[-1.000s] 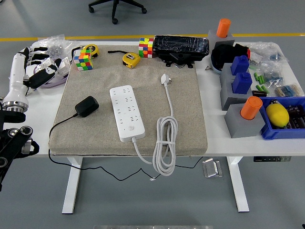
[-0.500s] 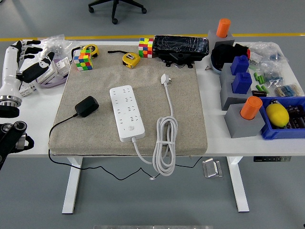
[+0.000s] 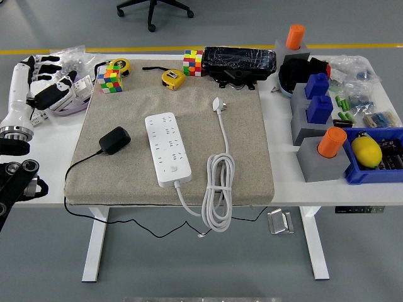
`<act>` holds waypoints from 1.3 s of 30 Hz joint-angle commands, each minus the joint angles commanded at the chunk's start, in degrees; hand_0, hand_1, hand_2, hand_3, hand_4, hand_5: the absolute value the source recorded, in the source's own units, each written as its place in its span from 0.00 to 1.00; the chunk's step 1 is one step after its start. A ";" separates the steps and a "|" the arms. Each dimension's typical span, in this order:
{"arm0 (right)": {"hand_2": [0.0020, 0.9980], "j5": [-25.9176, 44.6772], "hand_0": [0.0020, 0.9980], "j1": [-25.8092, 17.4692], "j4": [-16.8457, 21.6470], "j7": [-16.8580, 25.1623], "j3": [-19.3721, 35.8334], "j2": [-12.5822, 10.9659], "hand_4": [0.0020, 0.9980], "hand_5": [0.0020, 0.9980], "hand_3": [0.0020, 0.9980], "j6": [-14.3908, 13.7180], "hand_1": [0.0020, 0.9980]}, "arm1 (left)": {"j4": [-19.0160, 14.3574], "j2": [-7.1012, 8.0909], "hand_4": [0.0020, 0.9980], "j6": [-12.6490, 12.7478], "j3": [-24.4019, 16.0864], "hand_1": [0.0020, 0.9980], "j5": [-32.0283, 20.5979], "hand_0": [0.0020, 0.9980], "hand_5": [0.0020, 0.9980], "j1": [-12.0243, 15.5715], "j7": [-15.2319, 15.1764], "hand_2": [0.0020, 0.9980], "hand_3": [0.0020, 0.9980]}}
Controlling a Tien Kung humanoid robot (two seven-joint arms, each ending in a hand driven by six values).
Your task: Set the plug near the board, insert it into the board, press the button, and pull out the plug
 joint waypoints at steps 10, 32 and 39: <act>0.65 0.05 0.61 -0.08 0.00 -0.02 -0.05 -0.26 0.97 0.58 0.56 -0.01 0.68 | -0.09 -0.05 0.83 -0.12 -0.20 0.62 0.10 0.55 0.31 0.00 0.11 0.58 0.62; 0.65 0.27 0.61 0.08 -0.07 -0.08 -1.03 -0.68 0.97 0.58 0.56 0.09 0.68 | -0.25 0.34 0.83 -0.25 0.21 0.62 0.20 0.56 0.32 -0.54 0.21 0.58 0.62; 0.65 0.29 0.61 0.04 -0.03 -0.05 -0.96 -0.76 0.97 0.58 0.56 0.07 0.68 | -0.30 0.37 0.83 -0.23 0.14 0.62 0.34 0.56 0.32 -0.53 0.27 0.58 0.62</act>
